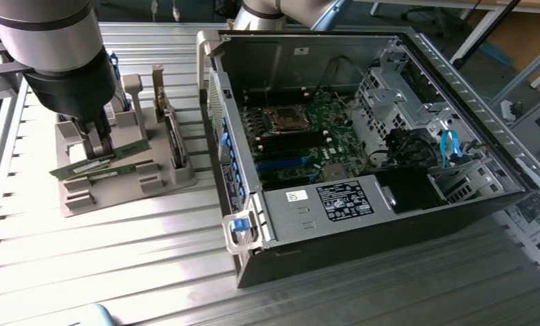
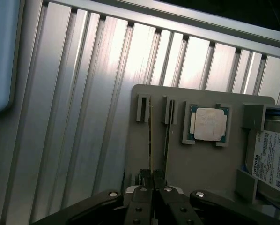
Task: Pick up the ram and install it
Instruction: 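Pick up the ram and move it above insertion slot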
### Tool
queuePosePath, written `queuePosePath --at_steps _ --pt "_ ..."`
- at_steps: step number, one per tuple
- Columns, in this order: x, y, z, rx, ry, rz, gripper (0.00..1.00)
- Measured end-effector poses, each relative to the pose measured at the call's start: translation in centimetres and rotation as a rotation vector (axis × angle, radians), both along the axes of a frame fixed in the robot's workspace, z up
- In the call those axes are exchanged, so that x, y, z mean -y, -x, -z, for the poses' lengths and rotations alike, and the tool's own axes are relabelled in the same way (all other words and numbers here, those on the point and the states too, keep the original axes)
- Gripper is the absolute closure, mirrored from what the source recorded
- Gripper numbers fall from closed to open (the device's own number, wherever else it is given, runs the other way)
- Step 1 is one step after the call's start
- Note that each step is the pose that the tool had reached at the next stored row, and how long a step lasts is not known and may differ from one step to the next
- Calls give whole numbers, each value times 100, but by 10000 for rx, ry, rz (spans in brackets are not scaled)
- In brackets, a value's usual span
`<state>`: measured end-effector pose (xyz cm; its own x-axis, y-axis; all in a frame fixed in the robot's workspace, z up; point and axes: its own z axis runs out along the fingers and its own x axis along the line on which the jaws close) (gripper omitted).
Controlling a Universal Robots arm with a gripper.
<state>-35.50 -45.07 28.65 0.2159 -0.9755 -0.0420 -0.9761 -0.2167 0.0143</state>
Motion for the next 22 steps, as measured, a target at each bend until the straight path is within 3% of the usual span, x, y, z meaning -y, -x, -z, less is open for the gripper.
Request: queuePosePath --at_steps 22 --pt "0 0 -114 0 -27 0 88"
